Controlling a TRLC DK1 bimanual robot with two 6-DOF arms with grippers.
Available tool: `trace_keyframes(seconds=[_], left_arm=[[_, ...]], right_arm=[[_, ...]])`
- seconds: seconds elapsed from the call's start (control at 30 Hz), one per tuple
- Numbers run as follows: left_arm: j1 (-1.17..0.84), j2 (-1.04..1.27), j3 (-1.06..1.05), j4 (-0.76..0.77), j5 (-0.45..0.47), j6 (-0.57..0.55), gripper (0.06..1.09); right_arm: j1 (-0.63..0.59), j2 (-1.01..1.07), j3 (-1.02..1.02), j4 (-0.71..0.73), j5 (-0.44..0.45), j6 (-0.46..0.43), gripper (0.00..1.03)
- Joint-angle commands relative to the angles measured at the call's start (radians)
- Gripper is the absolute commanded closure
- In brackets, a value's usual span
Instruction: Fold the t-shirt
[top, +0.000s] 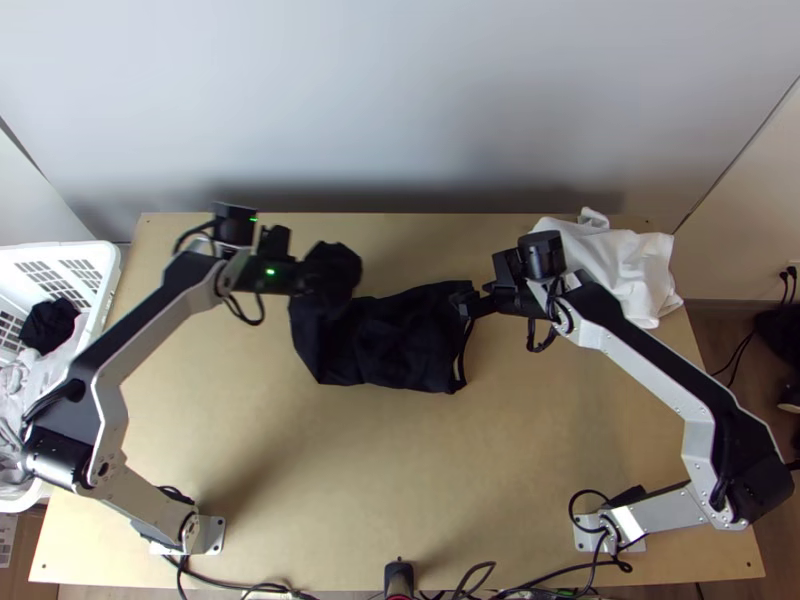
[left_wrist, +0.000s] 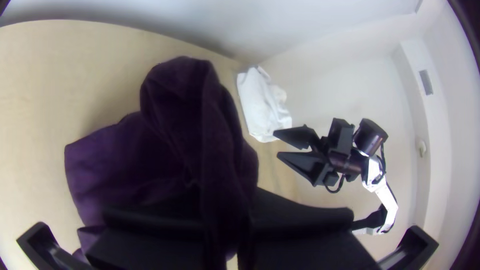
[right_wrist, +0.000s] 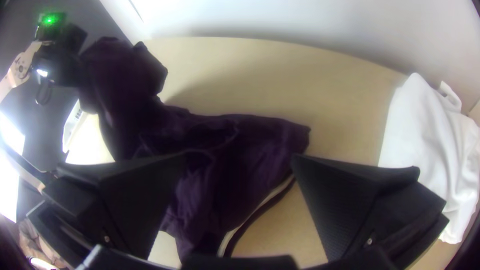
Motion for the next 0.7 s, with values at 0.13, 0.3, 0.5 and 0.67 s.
trace_keyframes(seconds=[0.13,0.3,0.5,0.67], left_arm=[[-0.185,0.07,0.009,0.144,-0.001,-0.125,1.05],[-0.256,0.119,0.025,0.242,-0.004,-0.192,1.05],[-0.334,0.188,0.025,0.45,-0.011,-0.281,1.05],[-0.379,0.26,0.057,0.539,-0.026,-0.324,1.05]], right_arm=[[-0.003,0.027,-0.03,0.042,0.005,0.003,0.05],[-0.009,0.026,-0.062,0.062,0.013,0.003,0.05],[-0.037,0.015,-0.108,0.069,0.019,0.005,0.05],[-0.065,0.01,-0.122,0.069,0.022,0.0,0.05]])
